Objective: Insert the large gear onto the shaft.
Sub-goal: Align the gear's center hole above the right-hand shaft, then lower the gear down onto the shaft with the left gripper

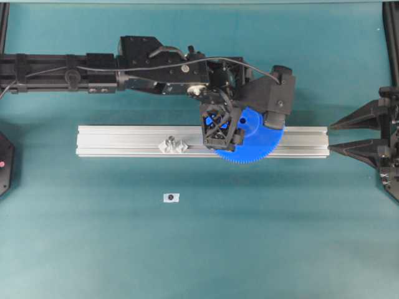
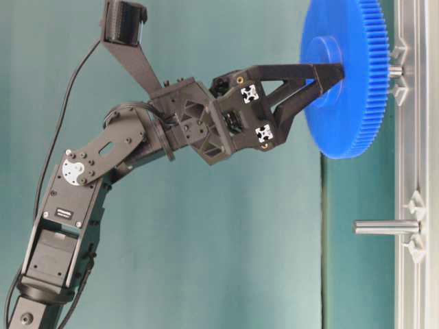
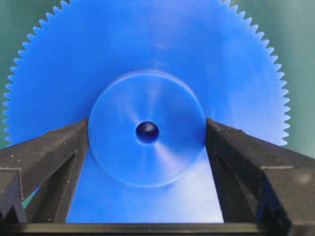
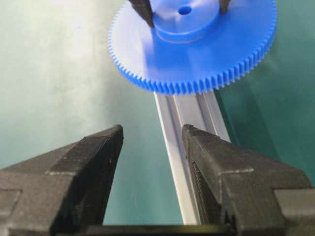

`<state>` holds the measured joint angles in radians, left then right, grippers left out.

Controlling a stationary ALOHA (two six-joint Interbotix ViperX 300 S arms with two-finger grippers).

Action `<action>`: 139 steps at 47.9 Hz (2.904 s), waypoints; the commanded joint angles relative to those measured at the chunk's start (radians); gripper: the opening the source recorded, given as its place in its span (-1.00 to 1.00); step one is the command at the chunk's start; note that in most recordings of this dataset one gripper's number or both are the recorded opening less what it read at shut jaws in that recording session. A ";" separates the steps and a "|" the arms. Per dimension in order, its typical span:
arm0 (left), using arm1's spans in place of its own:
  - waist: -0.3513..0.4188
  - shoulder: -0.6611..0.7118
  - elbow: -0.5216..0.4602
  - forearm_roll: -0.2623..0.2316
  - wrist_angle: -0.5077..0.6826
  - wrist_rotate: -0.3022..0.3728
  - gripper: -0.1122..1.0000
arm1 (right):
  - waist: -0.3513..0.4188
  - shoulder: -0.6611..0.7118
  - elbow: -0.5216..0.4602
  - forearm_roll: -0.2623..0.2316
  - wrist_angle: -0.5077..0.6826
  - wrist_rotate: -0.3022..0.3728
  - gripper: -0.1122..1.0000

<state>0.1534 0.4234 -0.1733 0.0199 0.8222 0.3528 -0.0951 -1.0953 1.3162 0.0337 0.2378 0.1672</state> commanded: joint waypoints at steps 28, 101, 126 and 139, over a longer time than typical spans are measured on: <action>0.002 0.029 -0.017 0.008 -0.040 -0.072 0.85 | 0.002 0.006 -0.015 -0.002 -0.015 0.011 0.27; -0.008 -0.017 0.021 0.006 0.029 -0.107 0.88 | 0.008 -0.006 -0.015 -0.002 -0.023 0.012 0.28; -0.008 -0.012 0.008 0.008 0.137 -0.074 0.89 | 0.008 -0.006 -0.018 -0.002 -0.023 0.012 0.28; -0.031 0.008 -0.049 0.006 0.123 -0.074 0.88 | 0.008 -0.006 -0.018 -0.003 -0.023 0.012 0.28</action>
<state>0.1365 0.4295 -0.1994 0.0215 0.9388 0.2792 -0.0905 -1.1075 1.3146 0.0322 0.2255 0.1687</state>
